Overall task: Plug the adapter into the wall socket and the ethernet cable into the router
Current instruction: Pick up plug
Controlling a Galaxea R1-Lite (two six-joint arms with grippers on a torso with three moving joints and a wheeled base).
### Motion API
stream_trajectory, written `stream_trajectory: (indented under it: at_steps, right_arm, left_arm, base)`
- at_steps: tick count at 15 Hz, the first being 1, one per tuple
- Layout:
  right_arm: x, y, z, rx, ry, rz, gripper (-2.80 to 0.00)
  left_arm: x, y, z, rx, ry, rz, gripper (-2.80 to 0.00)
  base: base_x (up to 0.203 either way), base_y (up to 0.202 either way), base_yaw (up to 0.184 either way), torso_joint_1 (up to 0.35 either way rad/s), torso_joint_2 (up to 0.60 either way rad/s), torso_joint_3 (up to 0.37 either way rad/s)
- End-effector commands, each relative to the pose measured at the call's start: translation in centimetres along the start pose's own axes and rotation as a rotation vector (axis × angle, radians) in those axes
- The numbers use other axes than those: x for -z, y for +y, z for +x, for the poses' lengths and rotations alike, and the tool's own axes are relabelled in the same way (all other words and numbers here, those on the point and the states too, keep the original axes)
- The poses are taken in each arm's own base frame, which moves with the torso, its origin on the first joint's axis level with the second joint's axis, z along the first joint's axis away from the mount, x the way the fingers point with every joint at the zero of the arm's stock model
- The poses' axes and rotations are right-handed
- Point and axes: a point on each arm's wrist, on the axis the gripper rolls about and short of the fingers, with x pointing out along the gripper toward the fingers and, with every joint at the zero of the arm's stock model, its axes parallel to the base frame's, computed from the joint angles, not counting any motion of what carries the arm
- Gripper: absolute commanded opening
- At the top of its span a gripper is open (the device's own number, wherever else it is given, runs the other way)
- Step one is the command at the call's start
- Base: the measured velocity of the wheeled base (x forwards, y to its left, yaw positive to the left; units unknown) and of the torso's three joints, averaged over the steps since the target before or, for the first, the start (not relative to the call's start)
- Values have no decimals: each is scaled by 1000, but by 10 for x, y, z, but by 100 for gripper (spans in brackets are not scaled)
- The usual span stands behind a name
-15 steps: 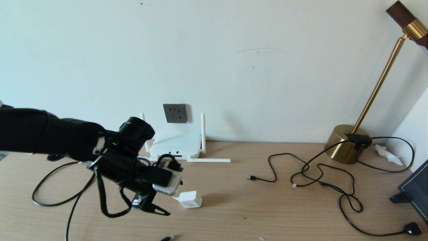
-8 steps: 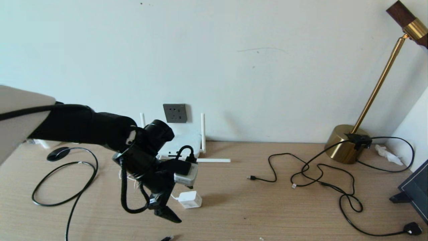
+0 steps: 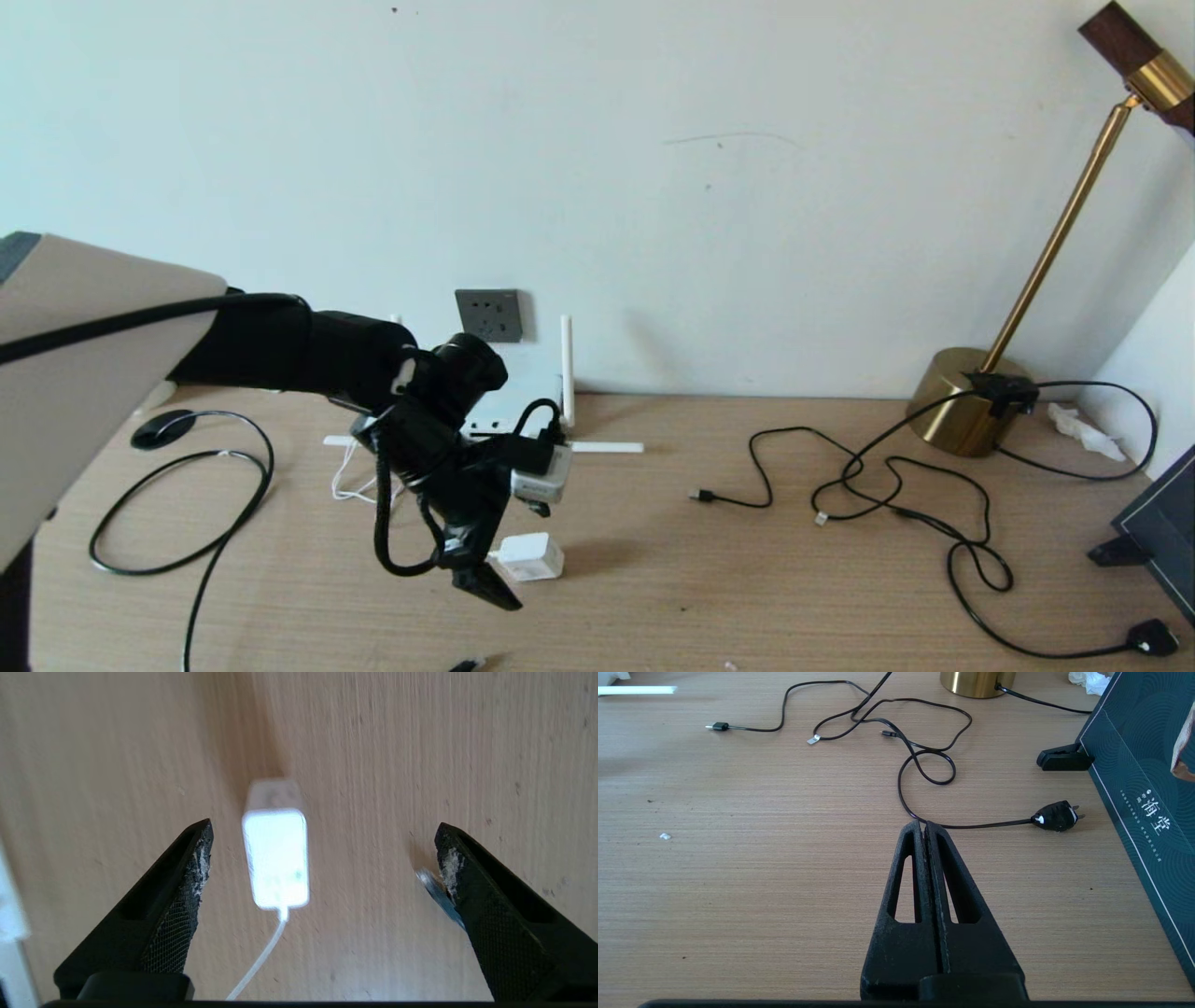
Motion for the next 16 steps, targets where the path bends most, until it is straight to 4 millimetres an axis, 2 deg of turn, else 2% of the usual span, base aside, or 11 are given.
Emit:
stream_trajectory:
  at_steps: [1,9,16]
  right_arm:
    - [0,0,0,-1,1,0,-280]
    - [0,0,0,0,1,0,-280]
    - [0,0,0,-1,1,0,-280]
  left_arm:
    - [1,0,1,5,9,-7,0]
    - [13,17,25,-22,17,-40,0]
    - [19,20,30,-10,25,-58,0]
  base:
    - [0,0,0,0,0,0]
    - [0,0,0,0,0,0]
    - [0,0,0,0,0,0]
